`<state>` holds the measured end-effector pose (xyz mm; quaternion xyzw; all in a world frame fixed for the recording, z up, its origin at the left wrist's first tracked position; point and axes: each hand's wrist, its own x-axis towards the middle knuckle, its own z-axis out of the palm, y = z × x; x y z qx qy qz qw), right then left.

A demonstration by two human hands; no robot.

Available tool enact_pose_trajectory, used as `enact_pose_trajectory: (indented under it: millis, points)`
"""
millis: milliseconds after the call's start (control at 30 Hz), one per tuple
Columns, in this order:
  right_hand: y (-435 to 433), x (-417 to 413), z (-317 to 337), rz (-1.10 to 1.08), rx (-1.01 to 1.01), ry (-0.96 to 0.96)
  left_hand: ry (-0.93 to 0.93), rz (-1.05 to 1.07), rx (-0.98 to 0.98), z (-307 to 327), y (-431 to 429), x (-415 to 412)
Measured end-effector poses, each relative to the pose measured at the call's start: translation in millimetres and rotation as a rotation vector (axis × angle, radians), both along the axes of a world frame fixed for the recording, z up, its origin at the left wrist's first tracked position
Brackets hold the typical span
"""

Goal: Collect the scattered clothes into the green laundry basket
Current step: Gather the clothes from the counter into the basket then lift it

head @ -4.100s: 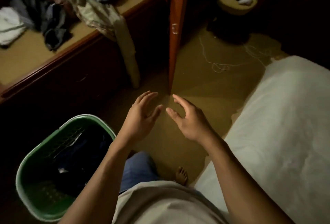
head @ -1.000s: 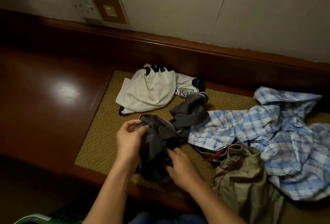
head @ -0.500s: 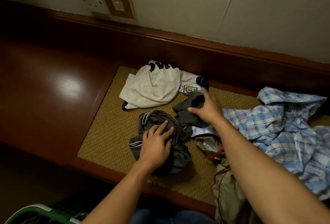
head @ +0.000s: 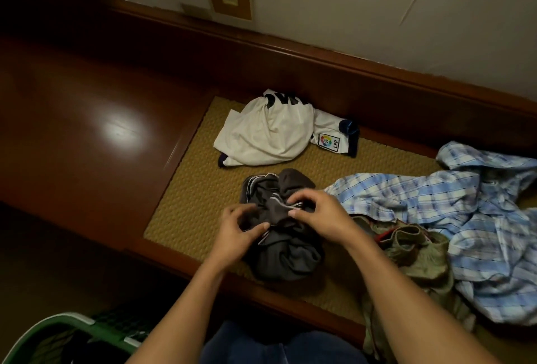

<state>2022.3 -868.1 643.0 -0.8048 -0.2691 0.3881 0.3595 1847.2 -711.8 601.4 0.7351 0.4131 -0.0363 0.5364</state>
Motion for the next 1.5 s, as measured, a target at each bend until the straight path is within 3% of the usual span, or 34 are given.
enact_pose_trajectory:
  millis: [100, 167, 267, 433, 533, 633, 833, 933, 1133, 1233, 1500]
  points:
    - [17.9, -3.8, -7.1, -0.021, -0.294, -0.136, 0.214, 0.065, 0.070, -6.4, 5.2, -8.9]
    - [28.2, -13.6, -21.0, 0.030, -0.489, -0.150, 0.219, 0.020, -0.004, -14.4, 6.8, -12.8]
    - [39.8, -23.4, -31.9, 0.038, -0.499, -0.028, 0.135, 0.081, -0.249, -24.8, 9.1, -20.4]
    - [46.4, -50.3, -12.9, 0.152, -0.433, 0.158, 0.051, 0.182, -0.341, -32.9, 15.4, -25.4]
    - [49.2, -86.4, -10.5, 0.257, -0.530, 0.057, 0.041, 0.213, -0.408, -32.0, 21.6, -28.2]
    - [57.1, -110.9, -19.1, 0.229, -0.577, -0.143, -0.007, 0.212, -0.463, -24.5, 23.0, -38.3]
    - [65.6, -132.3, -34.2, 0.197, -0.511, -0.461, -0.104, 0.328, -0.671, -15.0, 16.3, -58.7]
    - [68.3, -133.1, -43.5, 0.204, -0.464, -0.509, -0.117, 0.413, -0.655, -14.5, 6.3, -71.3]
    - [59.2, -116.5, -49.2, 0.217, -0.364, -0.488, -0.153, 0.469, -0.581, -3.2, -13.5, -72.1]
    - [55.9, -111.1, -43.0, 0.147, -0.220, -0.379, -0.224, 0.499, -0.561, 8.5, -17.5, -81.5]
    - [58.7, -187.2, -31.9, 0.127, -0.082, -0.188, -0.269, 0.360, -0.298, 14.6, -2.7, -194.6]
